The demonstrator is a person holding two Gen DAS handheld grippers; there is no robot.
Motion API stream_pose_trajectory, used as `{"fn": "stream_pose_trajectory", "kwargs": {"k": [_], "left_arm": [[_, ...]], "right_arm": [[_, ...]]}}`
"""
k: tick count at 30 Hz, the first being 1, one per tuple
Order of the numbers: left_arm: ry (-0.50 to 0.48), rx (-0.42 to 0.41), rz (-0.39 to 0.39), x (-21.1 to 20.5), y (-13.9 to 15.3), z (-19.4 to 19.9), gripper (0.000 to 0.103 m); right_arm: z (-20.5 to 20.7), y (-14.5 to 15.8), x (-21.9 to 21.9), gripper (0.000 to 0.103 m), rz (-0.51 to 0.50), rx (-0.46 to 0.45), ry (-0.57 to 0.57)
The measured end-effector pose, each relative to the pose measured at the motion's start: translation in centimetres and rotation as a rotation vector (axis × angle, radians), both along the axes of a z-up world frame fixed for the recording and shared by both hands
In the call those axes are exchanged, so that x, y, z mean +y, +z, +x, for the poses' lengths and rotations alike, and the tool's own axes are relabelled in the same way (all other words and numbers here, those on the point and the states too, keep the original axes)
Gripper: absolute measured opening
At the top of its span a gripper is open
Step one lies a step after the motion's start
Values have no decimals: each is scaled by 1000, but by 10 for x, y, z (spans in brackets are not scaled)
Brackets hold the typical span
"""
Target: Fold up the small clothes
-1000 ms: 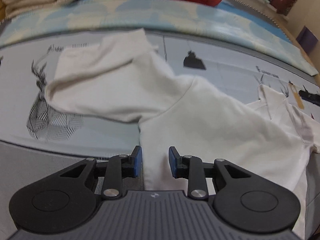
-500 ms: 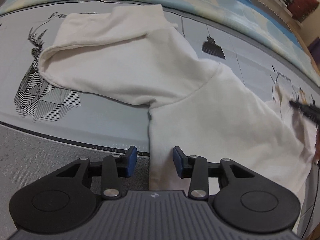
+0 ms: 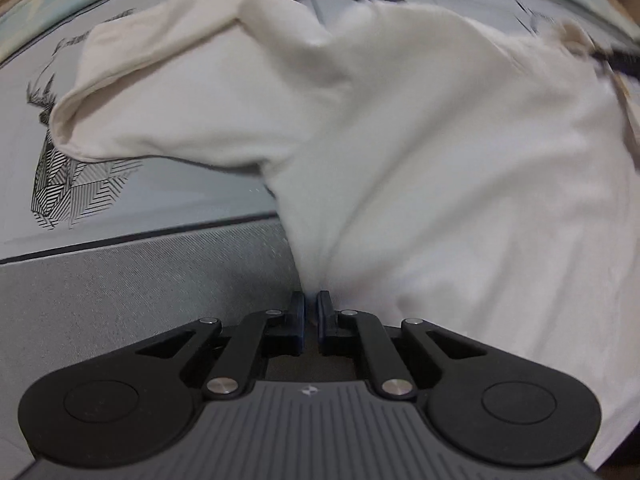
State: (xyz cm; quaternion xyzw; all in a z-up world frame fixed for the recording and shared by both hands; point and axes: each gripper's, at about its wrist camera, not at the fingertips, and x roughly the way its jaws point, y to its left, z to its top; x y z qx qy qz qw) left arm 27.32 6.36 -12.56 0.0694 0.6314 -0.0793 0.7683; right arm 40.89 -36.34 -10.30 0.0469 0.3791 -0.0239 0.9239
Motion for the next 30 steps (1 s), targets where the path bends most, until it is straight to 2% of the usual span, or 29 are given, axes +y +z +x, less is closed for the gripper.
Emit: {"fn": "stream_pose_trajectory", "kwargs": {"k": [2,4,8,10,13,17,20,22,24,27,28,29,30], "left_arm": [[8,2,-14,3,3,0,8],[68,-26,-52,15,12,5,10],[188,-197,-128,47,49,15,14],[235,-311,-127,59,67,17,14],[226,-424,-119,61,80,32,14],[192,-479,-84,45,75,67,14],[137,-522,-59,24,62,104,22],[112,-496,-52,7,42,135,42],[101,-478,-23,-7,19,163,46],[80,-423,52,-24,-10,192,50],[66,-392,87,-26,-18,196,48],[45,-395,94,-27,-20,198,42],[36,-419,95,-23,-16,198,3]], "right_arm": [[-3,7,0,47,-12,-3,-2],[-8,16,1,47,-15,-18,-2],[-22,49,4,47,32,-73,2],[-35,74,10,47,68,-108,23],[-66,120,23,47,104,-177,61],[-124,169,42,47,144,-216,76],[-169,184,52,47,204,-255,57],[-189,179,53,44,252,-250,28],[-198,168,59,29,254,-218,-2],[-196,148,68,26,226,-161,34],[-195,142,70,26,205,-149,38],[-194,138,73,26,196,-138,44],[-193,135,74,26,199,-128,55]]}}
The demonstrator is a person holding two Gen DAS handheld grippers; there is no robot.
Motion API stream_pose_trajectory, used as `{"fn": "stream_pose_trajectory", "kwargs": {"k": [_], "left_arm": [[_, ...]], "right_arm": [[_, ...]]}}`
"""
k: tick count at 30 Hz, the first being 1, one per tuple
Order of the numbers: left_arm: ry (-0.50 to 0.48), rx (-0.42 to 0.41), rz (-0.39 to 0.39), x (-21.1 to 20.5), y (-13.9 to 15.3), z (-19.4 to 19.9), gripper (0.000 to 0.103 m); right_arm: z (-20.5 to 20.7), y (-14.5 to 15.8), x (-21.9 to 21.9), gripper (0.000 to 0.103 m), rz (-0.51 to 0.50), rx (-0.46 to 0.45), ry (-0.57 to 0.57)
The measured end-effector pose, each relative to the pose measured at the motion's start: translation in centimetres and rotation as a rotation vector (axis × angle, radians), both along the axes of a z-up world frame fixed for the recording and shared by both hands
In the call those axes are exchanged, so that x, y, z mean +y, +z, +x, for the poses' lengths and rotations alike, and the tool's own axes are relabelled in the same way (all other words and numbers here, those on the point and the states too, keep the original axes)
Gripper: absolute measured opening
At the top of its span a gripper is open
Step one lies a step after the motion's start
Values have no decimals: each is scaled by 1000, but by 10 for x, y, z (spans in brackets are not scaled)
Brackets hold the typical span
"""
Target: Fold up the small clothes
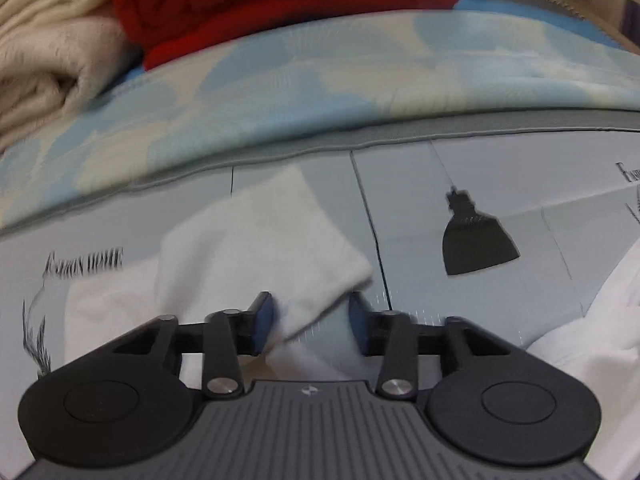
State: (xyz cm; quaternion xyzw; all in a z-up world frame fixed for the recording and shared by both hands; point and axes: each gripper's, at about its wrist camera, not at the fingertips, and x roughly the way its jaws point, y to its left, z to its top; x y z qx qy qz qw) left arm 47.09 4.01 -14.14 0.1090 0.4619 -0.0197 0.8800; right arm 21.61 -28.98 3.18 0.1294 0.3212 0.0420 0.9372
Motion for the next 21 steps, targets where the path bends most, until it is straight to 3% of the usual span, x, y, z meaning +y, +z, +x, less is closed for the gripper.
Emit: {"fn": "stream_pose_trajectory", "kwargs": {"k": [3,6,9,12,16,18,21], "left_arm": [[122,-139,-26,46,37,-14,3],[369,-311,-111,141,83,-44,3],[663,-403,-98,255,104,-87,3],[914,-393,-82,343,93,-130,3],[1193,-200,-94,405,54,-164,13],[1223,-155,-74,406,56,-171,13],[1127,-244,39,367,79,-156,17]], "right_arm": [[3,0,0,27,-7,-3,27],[8,2,1,27,-25,-24,63],[12,2,3,27,-43,-38,86],[15,-2,7,27,-36,-15,111],[17,-11,17,27,-53,12,130],[18,-14,22,27,-56,22,137],[19,-14,32,27,-59,22,154]]}}
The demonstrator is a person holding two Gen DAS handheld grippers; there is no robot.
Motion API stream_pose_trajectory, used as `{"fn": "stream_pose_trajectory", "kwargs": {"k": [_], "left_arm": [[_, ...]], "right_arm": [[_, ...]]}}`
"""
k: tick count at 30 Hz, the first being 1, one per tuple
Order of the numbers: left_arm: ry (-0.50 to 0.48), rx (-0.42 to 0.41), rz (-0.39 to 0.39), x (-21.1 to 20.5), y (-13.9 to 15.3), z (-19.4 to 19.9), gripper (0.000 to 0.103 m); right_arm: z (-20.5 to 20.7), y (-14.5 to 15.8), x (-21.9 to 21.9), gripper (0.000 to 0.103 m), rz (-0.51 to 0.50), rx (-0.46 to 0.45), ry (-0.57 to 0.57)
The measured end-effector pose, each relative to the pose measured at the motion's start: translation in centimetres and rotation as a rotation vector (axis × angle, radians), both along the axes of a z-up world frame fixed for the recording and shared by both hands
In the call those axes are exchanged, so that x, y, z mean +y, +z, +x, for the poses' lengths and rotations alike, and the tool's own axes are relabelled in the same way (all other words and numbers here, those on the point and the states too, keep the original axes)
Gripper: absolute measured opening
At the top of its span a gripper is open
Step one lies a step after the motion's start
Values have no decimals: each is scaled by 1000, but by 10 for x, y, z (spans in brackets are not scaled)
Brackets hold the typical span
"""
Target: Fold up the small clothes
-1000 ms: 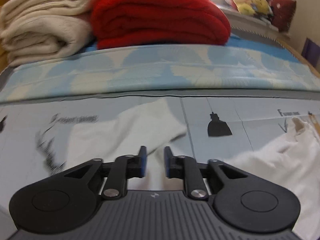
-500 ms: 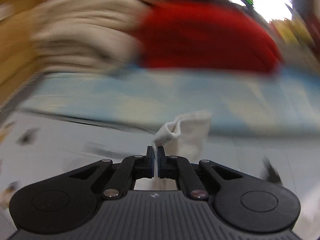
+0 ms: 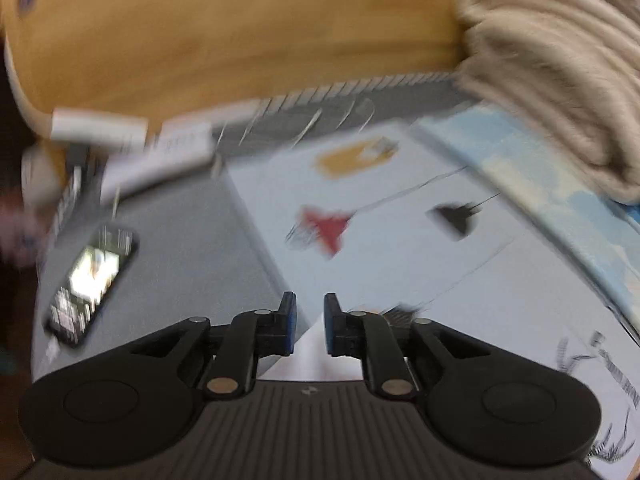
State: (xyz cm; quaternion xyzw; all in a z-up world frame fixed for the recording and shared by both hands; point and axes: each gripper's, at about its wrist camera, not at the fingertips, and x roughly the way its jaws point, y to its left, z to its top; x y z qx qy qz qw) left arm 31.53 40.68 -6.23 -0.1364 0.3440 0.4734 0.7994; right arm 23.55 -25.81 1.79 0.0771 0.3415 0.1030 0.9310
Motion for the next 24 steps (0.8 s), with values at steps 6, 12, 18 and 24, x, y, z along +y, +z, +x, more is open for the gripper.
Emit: {"fn": "stream_pose_trajectory", "kwargs": {"k": [6,12,18,24], "left_arm": [[-763,-84,-180,-156,3,61,32],[-1113,-2,-311,-275,-38,90,32],[-1179,171,-358,-317,-80,138,32],[-1436,408,-199,-348,-87,126,33]], "right_arm": [[5,-1,19,27,-40,-8,43],[11,-5,26,27,-28,19,57],[11,-6,27,28,-29,28,70],[12,-1,19,31,-11,29,73]]}}
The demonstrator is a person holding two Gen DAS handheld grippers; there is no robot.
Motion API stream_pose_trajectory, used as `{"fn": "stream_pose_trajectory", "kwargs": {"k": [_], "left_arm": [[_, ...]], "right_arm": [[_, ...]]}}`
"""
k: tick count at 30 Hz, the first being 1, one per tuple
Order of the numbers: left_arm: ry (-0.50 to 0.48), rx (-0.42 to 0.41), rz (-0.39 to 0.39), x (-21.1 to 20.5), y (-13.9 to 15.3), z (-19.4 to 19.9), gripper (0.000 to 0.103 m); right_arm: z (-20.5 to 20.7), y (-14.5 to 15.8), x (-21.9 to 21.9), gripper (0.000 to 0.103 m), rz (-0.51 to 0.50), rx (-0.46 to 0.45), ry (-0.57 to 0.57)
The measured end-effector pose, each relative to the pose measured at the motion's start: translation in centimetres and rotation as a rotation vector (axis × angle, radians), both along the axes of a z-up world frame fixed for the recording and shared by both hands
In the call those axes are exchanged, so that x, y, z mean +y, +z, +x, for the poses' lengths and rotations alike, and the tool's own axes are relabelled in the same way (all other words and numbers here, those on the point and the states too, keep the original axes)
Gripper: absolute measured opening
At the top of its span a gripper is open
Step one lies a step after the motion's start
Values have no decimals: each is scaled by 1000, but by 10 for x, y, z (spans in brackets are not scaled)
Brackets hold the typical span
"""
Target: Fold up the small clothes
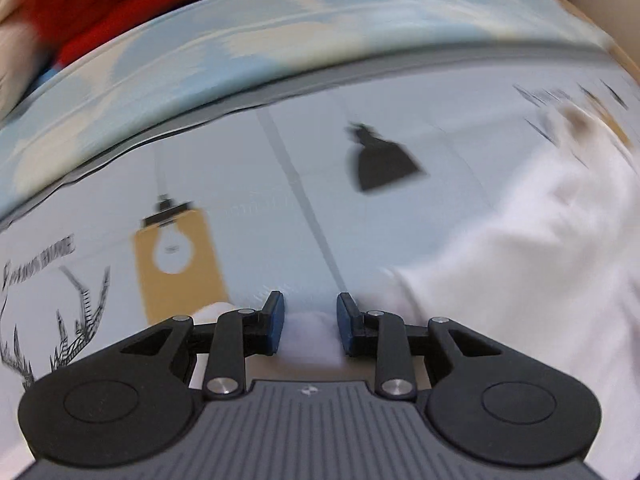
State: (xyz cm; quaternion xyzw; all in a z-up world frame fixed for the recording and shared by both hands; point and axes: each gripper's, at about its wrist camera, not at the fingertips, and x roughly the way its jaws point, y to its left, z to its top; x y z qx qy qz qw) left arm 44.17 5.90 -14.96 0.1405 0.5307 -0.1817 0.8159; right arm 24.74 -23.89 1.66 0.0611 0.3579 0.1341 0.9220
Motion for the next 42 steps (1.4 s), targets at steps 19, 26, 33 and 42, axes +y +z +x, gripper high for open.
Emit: {"fn": "stream_pose_trajectory", "kwargs": {"k": [19,26,33,42], "left_arm": [[-312,17,21,-23,-3,-44,44],[-354,-70,-75,-27,18,-61,40],[-428,-90,-145,-51,30,-96,39],[-545,-66,-101,-78,27,-135,46]], "right_arm": [[-4,10,-22,32,26,-6,-5],[-4,12,-20,32,26,-12,-3],[-4,12,-20,32,23,-10,0],[-3,11,-19,32,3,13,-4]]}}
